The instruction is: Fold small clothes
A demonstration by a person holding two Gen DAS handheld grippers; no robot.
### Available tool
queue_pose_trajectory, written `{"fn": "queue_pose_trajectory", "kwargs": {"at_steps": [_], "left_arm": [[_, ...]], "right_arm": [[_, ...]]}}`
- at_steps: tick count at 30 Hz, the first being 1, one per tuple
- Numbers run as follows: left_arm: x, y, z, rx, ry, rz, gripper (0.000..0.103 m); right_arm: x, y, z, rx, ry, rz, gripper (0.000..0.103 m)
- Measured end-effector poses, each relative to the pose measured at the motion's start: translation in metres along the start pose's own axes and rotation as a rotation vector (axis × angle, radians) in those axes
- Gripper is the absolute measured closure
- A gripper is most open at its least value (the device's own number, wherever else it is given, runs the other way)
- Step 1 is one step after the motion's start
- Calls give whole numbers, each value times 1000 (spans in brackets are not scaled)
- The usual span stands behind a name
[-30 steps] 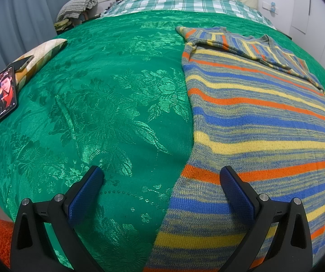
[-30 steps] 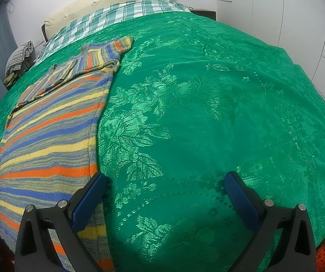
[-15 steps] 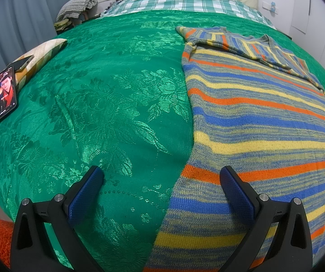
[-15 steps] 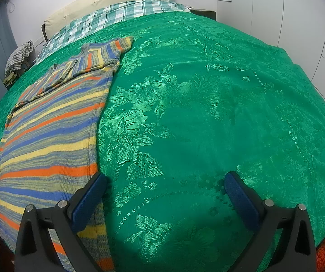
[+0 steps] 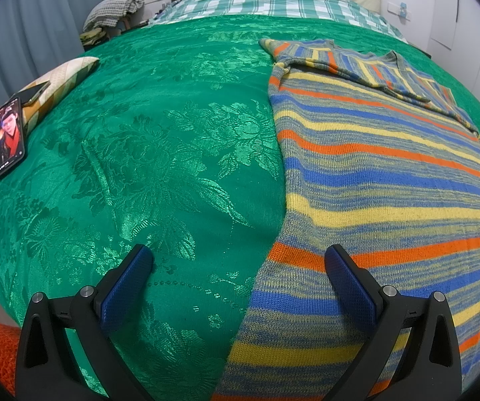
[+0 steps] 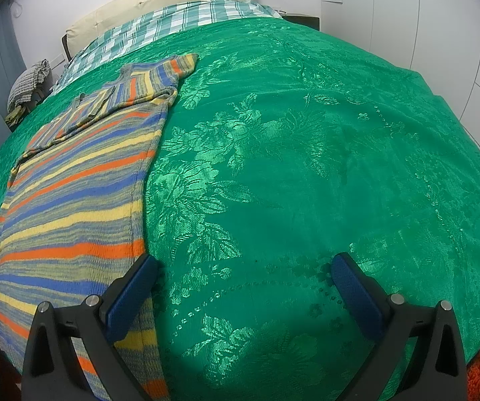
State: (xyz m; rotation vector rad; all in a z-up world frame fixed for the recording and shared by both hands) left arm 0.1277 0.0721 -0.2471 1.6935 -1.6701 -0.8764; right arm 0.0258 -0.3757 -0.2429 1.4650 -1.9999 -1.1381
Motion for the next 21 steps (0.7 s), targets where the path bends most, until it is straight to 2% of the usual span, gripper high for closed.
{"fn": "queue_pose_trajectory", "kwargs": {"at_steps": [11,14,17,19,21], "left_arm": [[-1,1,-1,-6,-4,8,0],[-13,15,-10,-64,18,54,2],[-29,41,-11,-57,49,105,2],[-31,46,1,-117,24,143,2],[-25,43,20,-201,-13,178,2]], "right_arm": [[-1,1,2,0,24,12,0],[5,9,-11,-52,13,-7,2],[14,39,-28,-39,-6,-46,2],[13,54,-33,-64,27,-69,1],[9,64,-29,-142,61,-129,1]]}}
Point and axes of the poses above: each gripper's, at about its wrist camera, not at the fingertips, and y roughly against the way its jaws point, x to its right, z to its underside, the point moved 3 cm from there along -y, roughly the way its jaws point
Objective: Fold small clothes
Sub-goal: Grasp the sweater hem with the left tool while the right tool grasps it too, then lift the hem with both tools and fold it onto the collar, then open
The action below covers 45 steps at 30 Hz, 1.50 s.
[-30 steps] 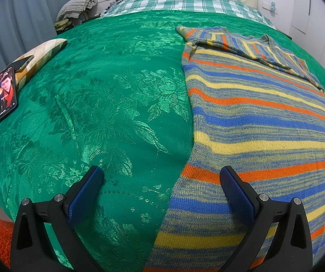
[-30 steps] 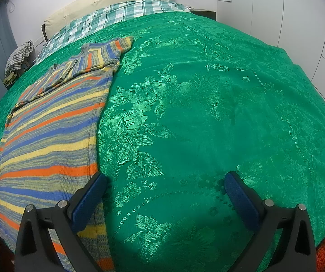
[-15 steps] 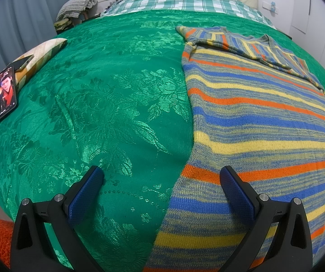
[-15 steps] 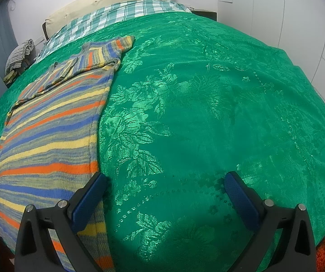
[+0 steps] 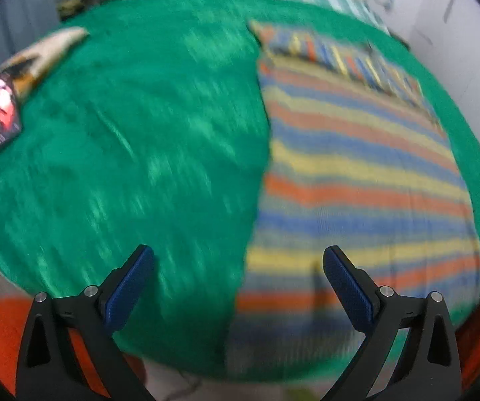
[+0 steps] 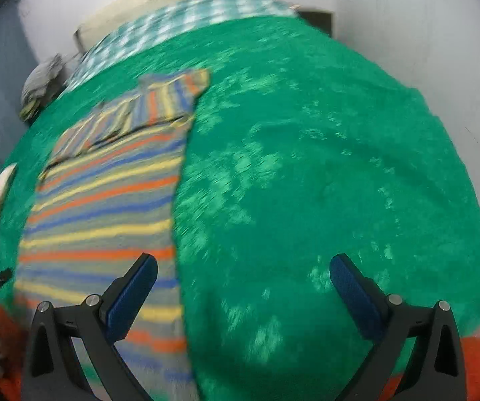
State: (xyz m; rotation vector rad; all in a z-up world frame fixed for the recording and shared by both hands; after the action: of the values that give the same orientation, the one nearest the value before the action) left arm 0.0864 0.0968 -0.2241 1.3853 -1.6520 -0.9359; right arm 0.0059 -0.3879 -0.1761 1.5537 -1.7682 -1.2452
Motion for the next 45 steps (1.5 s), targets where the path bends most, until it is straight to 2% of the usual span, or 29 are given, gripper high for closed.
{"fn": "queue_pose_trajectory", "kwargs": {"at_steps": [5,7,9,11,12,13,14,15,16,19,22,24,26,28,31,33,35,36,37,38,39,41,42,45], "left_arm": [[20,-14,19,-118,-66,-2,5],[28,-14,25,-140,-93,-11,11],[32,-12,27,-142,-108,-8,19],[33,-11,27,-154,-105,-7,31],[33,-11,27,-161,-107,-15,34],[32,-10,28,-170,-115,-25,44],[32,-10,29,-177,-122,-30,62],[33,-8,30,-188,-134,-33,73],[34,-7,30,-200,-139,-28,98],[34,-1,26,-228,-133,3,98],[26,12,2,-246,-73,119,99],[22,21,-27,-238,-44,186,99],[17,26,-68,-215,-13,244,99],[13,25,-122,-179,14,280,99],[15,9,-205,-129,45,273,99],[19,-22,-274,-101,95,271,98],[26,-58,-326,-80,134,234,86],[24,-77,-349,-51,198,202,78],[17,-88,-360,-29,254,186,56],[13,-94,-363,-14,297,182,45],[4,-97,-361,-7,332,176,42],[-3,-100,-351,-10,324,176,42],[-5,-96,-340,10,286,170,42],[3,-77,-302,77,156,107,30]], "right_arm": [[-12,-10,36,-216,-20,-140,1],[-19,-16,47,-256,-20,-173,3],[-27,-23,54,-271,13,-181,9],[-36,-33,58,-294,36,-187,25],[-40,-40,60,-321,44,-201,29],[-44,-45,63,-343,55,-200,39],[-47,-46,67,-357,74,-196,58],[-49,-46,68,-360,94,-192,76],[-50,-45,67,-364,100,-195,96],[-51,-37,61,-365,106,-219,96],[-50,-22,39,-345,80,-294,96],[-49,-16,15,-315,67,-342,96],[-49,-13,-18,-280,51,-386,96],[-49,-21,-67,-233,28,-411,96],[-47,-49,-145,-156,-8,-404,97],[-48,-80,-200,-114,-45,-386,96],[-54,-124,-253,-96,-60,-380,96],[-55,-138,-269,-66,-71,-351,94],[-54,-153,-287,1,-71,-298,87],[-52,-161,-295,42,-68,-255,67],[-51,-165,-297,56,-80,-240,58],[-52,-165,-289,78,-102,-276,56],[-55,-162,-282,84,-81,-284,56],[-78,-142,-252,115,102,-278,56]]}}
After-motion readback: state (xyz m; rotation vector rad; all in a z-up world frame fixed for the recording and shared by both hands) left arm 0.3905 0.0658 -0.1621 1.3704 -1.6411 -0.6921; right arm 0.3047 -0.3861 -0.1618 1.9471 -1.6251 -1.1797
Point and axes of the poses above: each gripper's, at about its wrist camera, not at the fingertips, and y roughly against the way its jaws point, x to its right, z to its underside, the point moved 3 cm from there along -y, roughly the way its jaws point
